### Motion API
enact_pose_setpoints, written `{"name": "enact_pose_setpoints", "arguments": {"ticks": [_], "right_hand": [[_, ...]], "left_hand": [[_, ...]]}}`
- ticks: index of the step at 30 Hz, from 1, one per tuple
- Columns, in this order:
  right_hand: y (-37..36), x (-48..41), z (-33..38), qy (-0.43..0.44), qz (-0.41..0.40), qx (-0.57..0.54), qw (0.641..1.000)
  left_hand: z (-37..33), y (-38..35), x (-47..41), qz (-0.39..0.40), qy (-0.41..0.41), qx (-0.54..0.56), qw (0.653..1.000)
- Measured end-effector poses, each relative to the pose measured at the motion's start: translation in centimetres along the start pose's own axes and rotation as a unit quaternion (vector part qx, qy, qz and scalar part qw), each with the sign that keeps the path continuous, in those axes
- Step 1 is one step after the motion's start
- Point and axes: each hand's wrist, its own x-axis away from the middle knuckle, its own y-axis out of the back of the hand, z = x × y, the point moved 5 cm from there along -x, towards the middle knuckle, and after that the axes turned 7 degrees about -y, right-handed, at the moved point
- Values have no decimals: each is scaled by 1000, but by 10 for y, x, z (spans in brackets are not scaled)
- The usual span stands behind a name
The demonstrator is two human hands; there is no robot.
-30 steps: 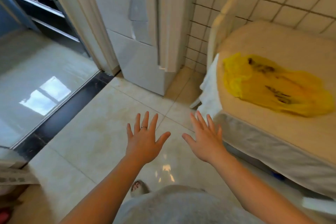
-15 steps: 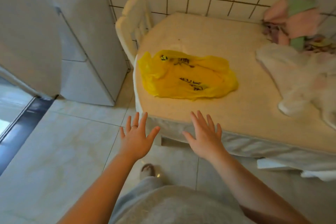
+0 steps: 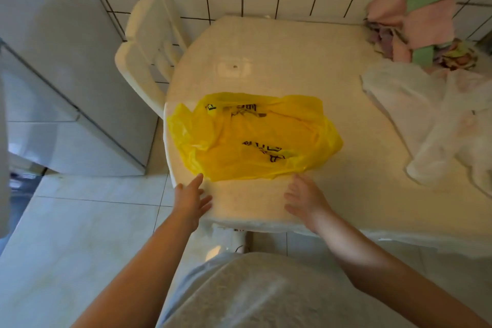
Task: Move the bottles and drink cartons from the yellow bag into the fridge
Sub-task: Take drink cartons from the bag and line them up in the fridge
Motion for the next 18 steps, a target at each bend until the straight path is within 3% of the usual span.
{"name": "enact_pose_setpoints", "arguments": {"ticks": [8, 18], "right_hand": [[-13, -45, 46, -86, -21, -222, 971], [-27, -103, 145, -65, -21, -278, 958]], "left_hand": [[-35, -32, -54, 33, 4, 5, 999], [-105, -105, -126, 71, 18, 34, 997]]}}
